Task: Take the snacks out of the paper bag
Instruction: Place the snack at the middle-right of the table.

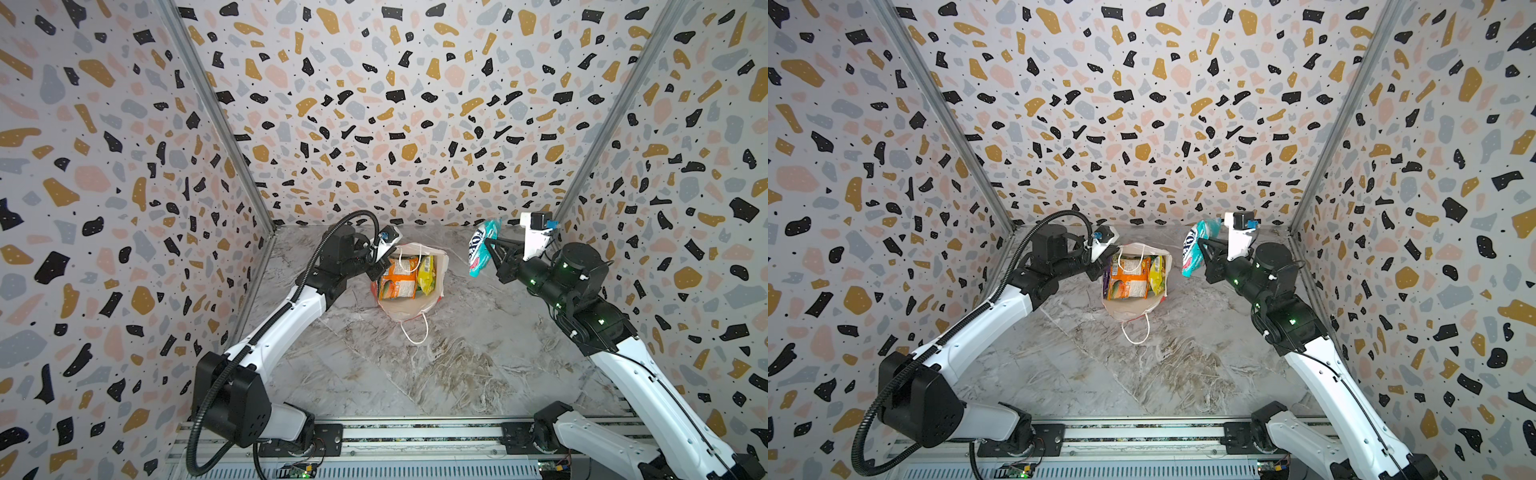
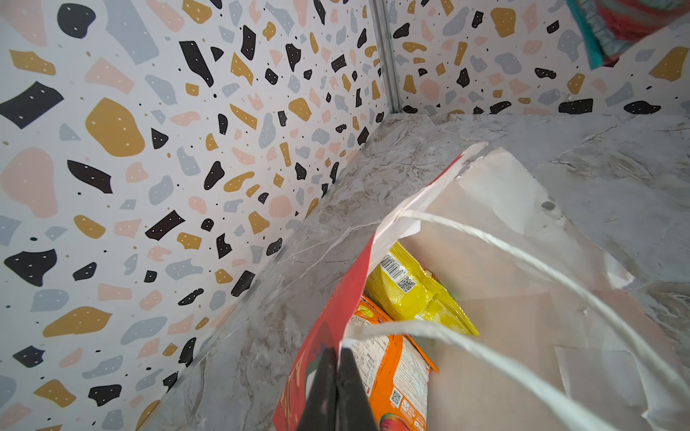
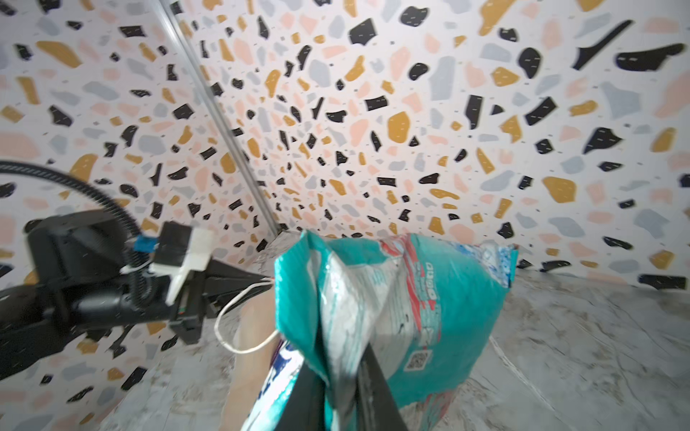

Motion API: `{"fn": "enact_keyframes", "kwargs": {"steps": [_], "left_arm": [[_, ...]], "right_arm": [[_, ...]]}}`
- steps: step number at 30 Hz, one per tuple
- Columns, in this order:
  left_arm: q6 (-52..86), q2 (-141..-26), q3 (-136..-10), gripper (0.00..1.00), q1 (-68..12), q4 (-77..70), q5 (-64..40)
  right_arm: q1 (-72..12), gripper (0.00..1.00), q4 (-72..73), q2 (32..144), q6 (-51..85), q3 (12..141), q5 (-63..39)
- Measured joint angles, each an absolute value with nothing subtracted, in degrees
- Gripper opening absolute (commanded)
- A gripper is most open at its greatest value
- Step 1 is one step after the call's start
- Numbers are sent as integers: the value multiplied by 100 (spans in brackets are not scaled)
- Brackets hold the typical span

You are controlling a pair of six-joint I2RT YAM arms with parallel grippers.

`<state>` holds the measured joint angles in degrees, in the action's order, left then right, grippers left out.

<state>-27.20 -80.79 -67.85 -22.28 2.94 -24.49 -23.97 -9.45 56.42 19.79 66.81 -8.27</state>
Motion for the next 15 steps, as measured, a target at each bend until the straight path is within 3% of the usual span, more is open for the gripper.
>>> {"fn": "enact_keyframes", "kwargs": {"steps": [6, 15], "left_arm": [[-2687, -8036, -6692, 0, -2228, 244, -2460], [-2567, -7942, -6595, 0, -2228, 196, -2532]], "right_arm": [[-1750, 0, -958, 6176, 2322, 6112, -543], [-1640, 0, -1033, 7441, 2418, 5553, -1]]}}
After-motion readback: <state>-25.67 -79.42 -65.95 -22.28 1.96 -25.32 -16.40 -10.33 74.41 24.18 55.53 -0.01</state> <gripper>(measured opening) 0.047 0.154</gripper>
